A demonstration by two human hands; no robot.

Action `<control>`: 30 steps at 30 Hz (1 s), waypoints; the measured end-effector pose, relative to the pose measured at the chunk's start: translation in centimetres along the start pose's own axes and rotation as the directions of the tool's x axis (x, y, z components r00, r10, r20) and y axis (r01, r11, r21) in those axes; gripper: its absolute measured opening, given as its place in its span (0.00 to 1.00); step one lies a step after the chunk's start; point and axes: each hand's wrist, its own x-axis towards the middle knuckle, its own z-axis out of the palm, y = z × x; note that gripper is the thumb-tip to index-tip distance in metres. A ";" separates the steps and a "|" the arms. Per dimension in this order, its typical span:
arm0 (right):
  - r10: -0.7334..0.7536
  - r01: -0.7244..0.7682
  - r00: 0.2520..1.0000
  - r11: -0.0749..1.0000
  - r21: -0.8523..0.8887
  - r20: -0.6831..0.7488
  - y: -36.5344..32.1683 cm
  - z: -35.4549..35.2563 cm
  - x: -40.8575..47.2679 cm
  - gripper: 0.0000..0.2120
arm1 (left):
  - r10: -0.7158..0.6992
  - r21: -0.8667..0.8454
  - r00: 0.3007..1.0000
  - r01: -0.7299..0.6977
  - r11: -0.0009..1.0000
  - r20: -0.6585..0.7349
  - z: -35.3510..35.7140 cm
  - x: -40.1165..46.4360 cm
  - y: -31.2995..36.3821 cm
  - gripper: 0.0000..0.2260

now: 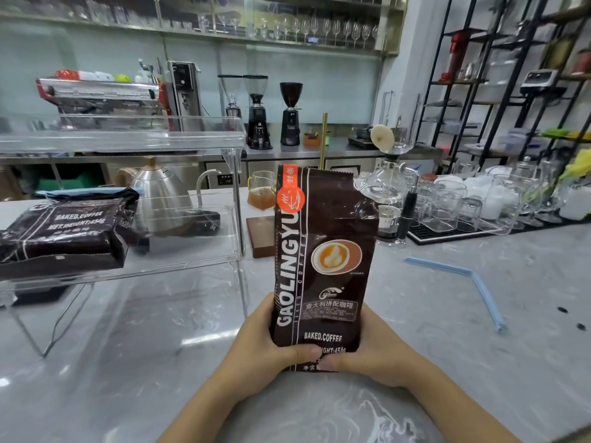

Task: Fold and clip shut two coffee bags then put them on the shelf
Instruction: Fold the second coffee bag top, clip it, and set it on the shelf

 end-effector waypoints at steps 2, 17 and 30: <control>-0.004 0.003 0.999 1.000 -0.014 -0.032 0.1 0.0 0.1 0.37 | 0.009 -0.012 1.000 -0.009 1.000 -0.009 0.0 0.0 0.1 0.30; -0.118 0.152 0.978 0.969 0.197 -0.174 -0.2 1.0 0.2 0.30 | 0.002 -0.104 1.000 0.000 0.995 0.018 0.8 -1.0 1.5 0.26; -0.336 0.362 0.882 0.932 0.019 -0.329 -0.4 2.1 0.0 0.21 | 0.220 -0.150 0.959 -0.247 0.957 -0.178 2.9 -1.6 2.8 0.27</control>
